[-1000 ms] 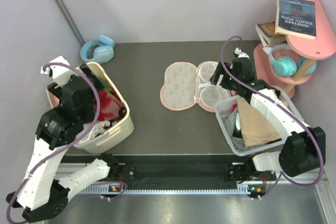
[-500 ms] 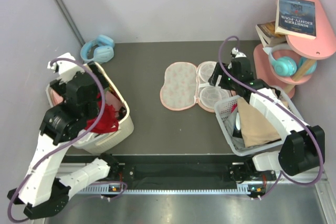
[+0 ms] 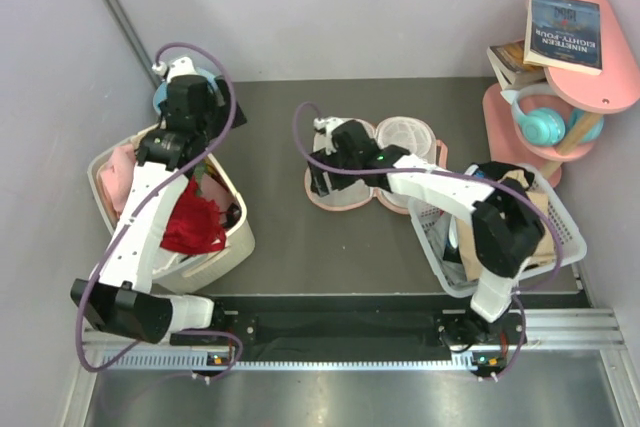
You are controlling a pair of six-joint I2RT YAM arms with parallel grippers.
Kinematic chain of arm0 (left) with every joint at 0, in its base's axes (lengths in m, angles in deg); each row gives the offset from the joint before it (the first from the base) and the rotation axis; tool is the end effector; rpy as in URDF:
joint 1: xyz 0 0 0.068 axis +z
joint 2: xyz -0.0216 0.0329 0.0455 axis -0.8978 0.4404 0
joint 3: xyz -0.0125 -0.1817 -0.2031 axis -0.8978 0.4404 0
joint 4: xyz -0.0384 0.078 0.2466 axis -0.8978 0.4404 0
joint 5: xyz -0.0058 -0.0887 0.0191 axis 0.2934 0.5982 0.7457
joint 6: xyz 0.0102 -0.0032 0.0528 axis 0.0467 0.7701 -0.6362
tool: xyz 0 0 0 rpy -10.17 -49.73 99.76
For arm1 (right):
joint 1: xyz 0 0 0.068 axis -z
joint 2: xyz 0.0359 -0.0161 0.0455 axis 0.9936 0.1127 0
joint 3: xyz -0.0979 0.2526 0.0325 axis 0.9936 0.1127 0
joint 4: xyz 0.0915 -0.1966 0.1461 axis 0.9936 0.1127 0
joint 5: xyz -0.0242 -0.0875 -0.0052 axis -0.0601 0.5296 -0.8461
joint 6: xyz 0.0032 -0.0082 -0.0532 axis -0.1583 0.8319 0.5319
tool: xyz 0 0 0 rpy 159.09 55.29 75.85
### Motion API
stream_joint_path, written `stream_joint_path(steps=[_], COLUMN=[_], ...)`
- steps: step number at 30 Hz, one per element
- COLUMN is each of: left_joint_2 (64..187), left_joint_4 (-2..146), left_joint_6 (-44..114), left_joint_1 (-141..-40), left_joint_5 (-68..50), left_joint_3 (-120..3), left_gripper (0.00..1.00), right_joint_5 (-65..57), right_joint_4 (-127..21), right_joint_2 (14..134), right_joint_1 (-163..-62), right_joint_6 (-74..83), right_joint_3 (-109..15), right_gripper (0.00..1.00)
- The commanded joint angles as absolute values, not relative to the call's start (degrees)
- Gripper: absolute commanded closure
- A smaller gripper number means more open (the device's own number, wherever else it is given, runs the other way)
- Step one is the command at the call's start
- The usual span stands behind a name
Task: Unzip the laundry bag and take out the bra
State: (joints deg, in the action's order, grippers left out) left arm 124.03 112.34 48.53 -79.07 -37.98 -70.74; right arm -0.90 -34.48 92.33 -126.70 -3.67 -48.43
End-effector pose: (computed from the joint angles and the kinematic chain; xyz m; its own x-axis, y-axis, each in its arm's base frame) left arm 0.2646 -0.0588 0.4224 -0.3778 -0.3094 -0.8727 -0.2408 0.9429 -0.2300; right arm 0.2859 0.2719 0.2639 -0.6583 -0.2578 -0.7072 -0.5721 0.7819 0.2476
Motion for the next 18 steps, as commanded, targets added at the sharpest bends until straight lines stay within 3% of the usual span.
stream_joint_path(steps=[1, 7, 18], left_joint_2=[121.4, 119.1, 119.5], left_joint_4=[106.6, 110.5, 112.7], left_joint_6=[53.2, 52.4, 51.3], left_joint_1=[-73.7, -73.5, -73.3], left_joint_5=[-20.8, -20.8, -19.8], left_joint_3=[-70.8, -70.2, -71.1], left_gripper=[0.01, 0.01, 0.01], right_joint_5=[-2.6, -3.4, 0.8], right_joint_4=[-36.5, -38.7, -39.3], right_joint_2=[98.1, 104.9, 112.8], right_joint_1=[-129.3, -130.8, -133.4], right_joint_6=[0.4, 2.1, 4.4], right_joint_3=[-53.7, -56.3, -59.4], right_gripper=[0.28, 0.37, 0.45])
